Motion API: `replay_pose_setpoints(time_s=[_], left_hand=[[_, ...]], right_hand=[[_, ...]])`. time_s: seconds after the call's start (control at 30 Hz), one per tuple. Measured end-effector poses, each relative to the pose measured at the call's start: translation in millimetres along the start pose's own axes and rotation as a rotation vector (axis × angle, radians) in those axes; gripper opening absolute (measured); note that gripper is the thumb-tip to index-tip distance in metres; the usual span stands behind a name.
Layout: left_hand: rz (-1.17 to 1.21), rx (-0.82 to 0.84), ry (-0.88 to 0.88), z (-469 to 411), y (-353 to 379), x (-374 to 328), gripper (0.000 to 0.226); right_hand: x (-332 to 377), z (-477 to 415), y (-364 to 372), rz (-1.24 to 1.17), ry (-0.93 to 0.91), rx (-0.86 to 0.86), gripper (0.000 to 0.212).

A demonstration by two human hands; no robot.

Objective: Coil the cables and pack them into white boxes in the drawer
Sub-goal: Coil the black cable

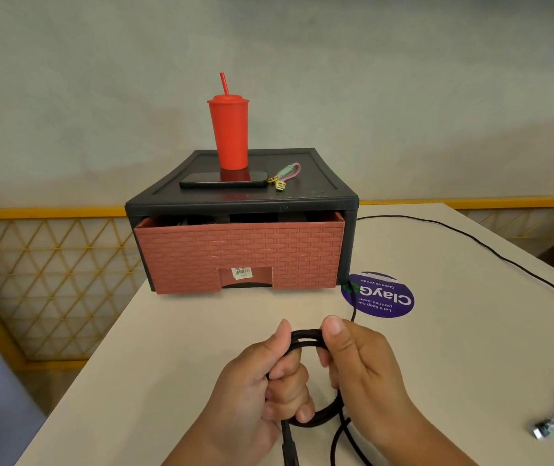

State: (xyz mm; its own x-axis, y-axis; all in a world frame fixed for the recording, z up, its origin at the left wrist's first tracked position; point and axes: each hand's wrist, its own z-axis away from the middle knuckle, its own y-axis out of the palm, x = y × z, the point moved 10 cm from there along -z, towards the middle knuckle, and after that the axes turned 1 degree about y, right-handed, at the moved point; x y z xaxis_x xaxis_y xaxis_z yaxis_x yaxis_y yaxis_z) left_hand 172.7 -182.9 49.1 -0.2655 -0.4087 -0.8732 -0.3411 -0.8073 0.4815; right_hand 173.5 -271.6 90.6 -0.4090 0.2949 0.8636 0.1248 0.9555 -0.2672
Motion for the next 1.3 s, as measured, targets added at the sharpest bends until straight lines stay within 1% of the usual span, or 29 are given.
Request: replay_pose_setpoints(time_s=[0.03, 0.1, 0.17, 0.23, 0.33, 0.37, 0.4, 0.43, 0.47, 0.5, 0.53, 0.57, 0.6, 0.67, 0.8, 0.83, 0.9, 0.93, 0.97, 1.0, 1.03, 1.07, 1.1, 1.13, 1.2, 1.23, 1.3], left_hand=[[0.036, -0.025, 0.01, -0.1, -2.2, -2.6, 0.044], [0.13, -0.087, 0.049, 0.7, -11.5, -12.1, 0.049], [0.219, -0.129, 0.078, 2.5, -20.7, -21.2, 0.048], [0.289, -0.137, 0.085, 3.4, -23.0, -24.4, 0.046], [0.391, -0.111, 0.093, 1.3, -24.0, -20.8, 0.049], [0.449, -0.076, 0.09, -1.7, -24.9, -18.9, 0.05], [0.519, 0.002, 0.097, -5.9, -25.1, -17.9, 0.047], [0.595, 0.138, 0.104, -9.8, -20.7, -19.2, 0.042], [0.643, 0.289, 0.104, -9.8, -12.7, -21.8, 0.042], [0.652, 0.367, 0.122, -8.3, -11.8, -24.3, 0.047], [0.621, 0.334, 0.154, -8.0, -19.3, -24.1, 0.053], [0.584, 0.289, 0.175, -6.2, -26.1, -22.7, 0.056], [0.553, 0.275, 0.213, -5.5, -32.4, -25.0, 0.057], [0.503, 0.264, 0.304, -2.8, -40.1, -37.0, 0.057], [0.483, 0.217, 0.411, -3.1, -60.9, -51.3, 0.05], [0.478, 0.212, 0.409, -3.2, -63.9, -52.6, 0.049], [0.474, 0.149, 0.406, 0.8, -59.3, -55.6, 0.051], [0.416, 0.123, 0.429, 0.2, -52.9, -60.1, 0.052], [0.297, 0.07, 0.477, -2.2, -52.9, -62.7, 0.052], [0.225, 0.051, 0.499, -1.0, -49.7, -57.0, 0.056], [0.288, 0.12, 0.466, -1.1, -44.1, -50.3, 0.06], [0.391, 0.224, 0.435, 0.6, -34.2, -49.2, 0.064], [0.482, 0.315, 0.432, 1.7, -28.2, -50.4, 0.065], [0.543, 0.358, 0.416, -2.3, -30.1, -48.3, 0.06], [0.438, 0.183, 0.418, -2.8, -46.6, -52.2, 0.053], [0.414, 0.182, 0.428, -0.2, -50.0, -54.7, 0.052], [0.444, 0.303, 0.432, 0.0, -49.9, -57.6, 0.049]], right_hand=[[-1.1, -1.2, 0.4, -0.004, 0.002, 0.008, 0.052], [-1.9, -3.1, 1.6, 0.006, -0.021, 0.026, 0.054], [-4.1, -3.7, 1.9, 0.047, -0.04, 0.025, 0.05], [-3.9, -4.1, 2.1, 0.115, -0.063, 0.016, 0.044], [-2.5, -4.8, -4.0, 0.265, -0.105, -0.044, 0.052], [-1.7, -5.4, -5.1, 0.328, -0.11, -0.057, 0.05], [-2.9, -5.6, -3.9, 0.393, -0.105, -0.047, 0.044], [-3.7, -5.3, -0.4, 0.446, -0.103, -0.022, 0.04], [-2.8, -4.5, 4.3, 0.497, -0.118, 0.006, 0.037], [-1.0, -3.4, 9.4, 0.539, -0.135, 0.036, 0.033], [-0.1, -2.3, 14.7, 0.589, -0.135, 0.078, 0.031], [-1.0, -1.5, 20.6, 0.656, -0.115, 0.133, 0.034], [-6.4, -0.5, 25.0, 0.726, -0.068, 0.194, 0.035], [-19.5, 2.5, 34.8, 0.842, 0.018, 0.321, 0.036], [-36.4, 14.1, 60.8, 0.956, 0.074, 0.522, 0.042], [-39.1, 16.5, 65.2, 0.961, 0.077, 0.544, 0.044], [-40.8, 19.4, 70.3, 0.976, 0.064, 0.566, 0.05], [-40.3, 21.3, 72.3, 0.988, 0.052, 0.579, 0.055], [-39.7, 23.6, 74.7, 0.999, 0.037, 0.594, 0.059], [-39.6, 26.1, 77.1, 1.003, 0.03, 0.611, 0.063], [-40.0, 28.1, 78.9, 0.995, 0.032, 0.628, 0.065], [-40.4, 29.6, 80.3, 0.99, 0.039, 0.653, 0.067], [-41.0, 30.6, 80.5, 0.987, 0.052, 0.677, 0.069], [-41.3, 30.4, 79.4, 0.989, 0.069, 0.699, 0.07], [-43.9, 26.1, 71.1, 0.992, 0.12, 0.706, 0.075], [-45.4, 22.4, 64.4, 0.988, 0.153, 0.687, 0.077], [-48.4, 13.2, 47.9, 0.972, 0.213, 0.601, 0.078]])
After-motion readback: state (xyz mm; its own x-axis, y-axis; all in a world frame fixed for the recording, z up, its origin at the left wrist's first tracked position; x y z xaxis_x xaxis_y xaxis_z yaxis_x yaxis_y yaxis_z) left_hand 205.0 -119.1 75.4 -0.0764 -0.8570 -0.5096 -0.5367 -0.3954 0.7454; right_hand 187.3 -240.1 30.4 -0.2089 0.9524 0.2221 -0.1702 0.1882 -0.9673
